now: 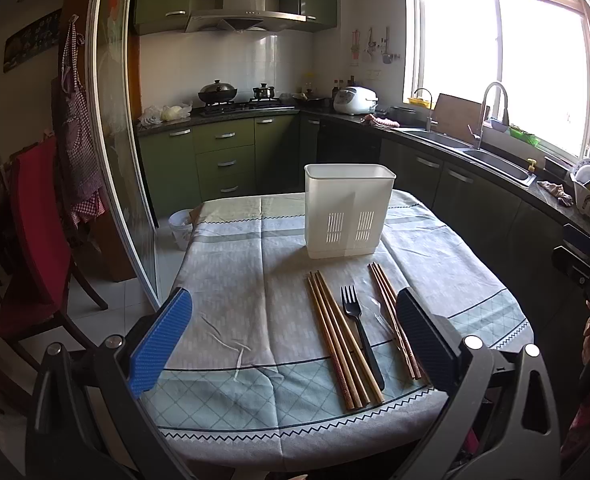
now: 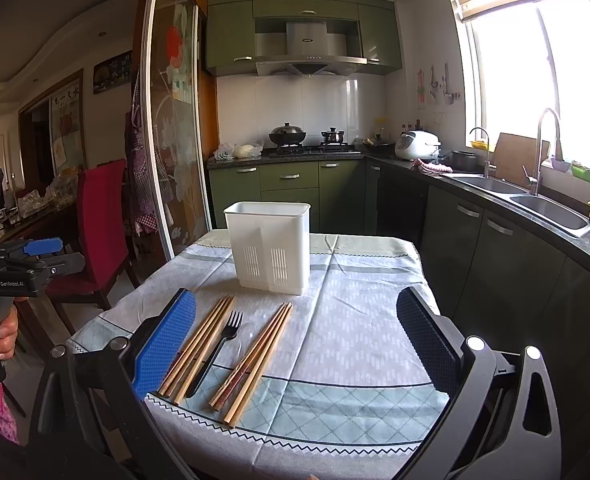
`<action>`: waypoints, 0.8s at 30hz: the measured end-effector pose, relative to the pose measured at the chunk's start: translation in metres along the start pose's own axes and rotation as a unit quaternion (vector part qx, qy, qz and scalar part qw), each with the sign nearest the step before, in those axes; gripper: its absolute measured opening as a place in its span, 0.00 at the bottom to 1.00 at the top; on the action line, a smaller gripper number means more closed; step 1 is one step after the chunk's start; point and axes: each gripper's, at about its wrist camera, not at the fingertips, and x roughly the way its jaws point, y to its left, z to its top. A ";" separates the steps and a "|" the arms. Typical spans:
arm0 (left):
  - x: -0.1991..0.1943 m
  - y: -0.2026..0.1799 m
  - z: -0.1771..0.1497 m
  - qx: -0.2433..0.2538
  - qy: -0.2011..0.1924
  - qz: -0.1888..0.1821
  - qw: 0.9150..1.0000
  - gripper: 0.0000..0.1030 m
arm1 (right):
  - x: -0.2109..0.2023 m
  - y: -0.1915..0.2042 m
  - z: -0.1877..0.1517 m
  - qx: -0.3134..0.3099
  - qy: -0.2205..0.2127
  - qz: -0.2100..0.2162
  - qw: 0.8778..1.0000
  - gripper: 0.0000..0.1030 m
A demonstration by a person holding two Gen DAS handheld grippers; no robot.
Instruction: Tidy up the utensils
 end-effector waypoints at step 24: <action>-0.001 -0.001 0.002 0.001 0.003 0.005 1.000 0.94 | 0.000 -0.001 0.001 0.002 0.002 -0.001 1.000 0.96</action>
